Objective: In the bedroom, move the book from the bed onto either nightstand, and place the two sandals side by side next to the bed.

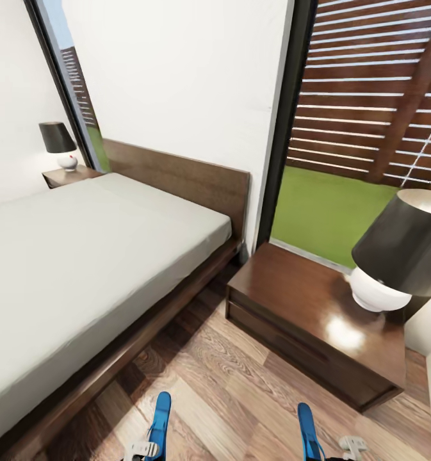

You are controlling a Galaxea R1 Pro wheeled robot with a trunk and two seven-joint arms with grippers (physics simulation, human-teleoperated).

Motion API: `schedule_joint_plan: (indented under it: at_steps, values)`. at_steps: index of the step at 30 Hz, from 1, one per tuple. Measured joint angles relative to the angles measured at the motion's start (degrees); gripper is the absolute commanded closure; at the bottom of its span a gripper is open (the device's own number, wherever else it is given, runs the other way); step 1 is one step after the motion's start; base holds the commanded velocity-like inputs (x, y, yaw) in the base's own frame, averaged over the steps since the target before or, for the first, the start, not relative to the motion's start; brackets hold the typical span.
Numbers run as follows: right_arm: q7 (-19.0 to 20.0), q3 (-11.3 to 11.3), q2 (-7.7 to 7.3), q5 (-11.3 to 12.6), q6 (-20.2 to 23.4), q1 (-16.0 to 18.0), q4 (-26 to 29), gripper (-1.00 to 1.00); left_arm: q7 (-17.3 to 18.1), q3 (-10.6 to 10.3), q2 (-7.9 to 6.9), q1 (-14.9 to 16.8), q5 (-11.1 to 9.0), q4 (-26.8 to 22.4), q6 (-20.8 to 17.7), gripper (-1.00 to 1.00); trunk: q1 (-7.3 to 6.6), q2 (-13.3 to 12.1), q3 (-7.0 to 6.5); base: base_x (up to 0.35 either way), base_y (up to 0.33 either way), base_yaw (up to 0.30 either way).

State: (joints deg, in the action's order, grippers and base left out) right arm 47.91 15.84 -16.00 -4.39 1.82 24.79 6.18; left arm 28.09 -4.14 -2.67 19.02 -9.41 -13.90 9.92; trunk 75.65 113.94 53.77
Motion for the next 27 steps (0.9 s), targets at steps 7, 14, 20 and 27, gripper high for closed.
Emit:
schedule_joint_plan:
  at_steps: [7, 14, 20, 27]
  values:
    - [-0.03, -0.02, 0.0, 0.0, 0.0, 0.0, 0.0, 1.0, 0.0, -0.01, 0.02, 0.0, 0.02, 0.01, -0.02, 1.0, 0.0, 0.0, 0.0, 0.0, 0.0, 0.283]
    - [-0.02, -0.05, 0.0, 0.0, 0.0, 0.0, 0.0, 1.0, 0.0, -0.04, 0.04, 0.0, 0.02, 0.01, -0.01, 1.0, 0.0, 0.0, 0.0, 0.0, 0.0, 0.283]
    - [0.02, 0.01, 0.0, 0.0, 0.0, 0.0, 0.0, 1.0, 0.0, -0.04, 0.06, 0.0, 0.02, 0.01, 0.01, 1.0, 0.0, 0.0, 0.0, 0.0, 0.0, 0.283]
    - [0.02, -0.02, 0.0, 0.0, 0.0, 0.0, 0.0, 1.0, 0.0, -0.04, 0.07, 0.0, 0.02, 0.01, 0.03, 1.0, 0.0, 0.0, 0.0, 0.0, 0.0, 0.283]
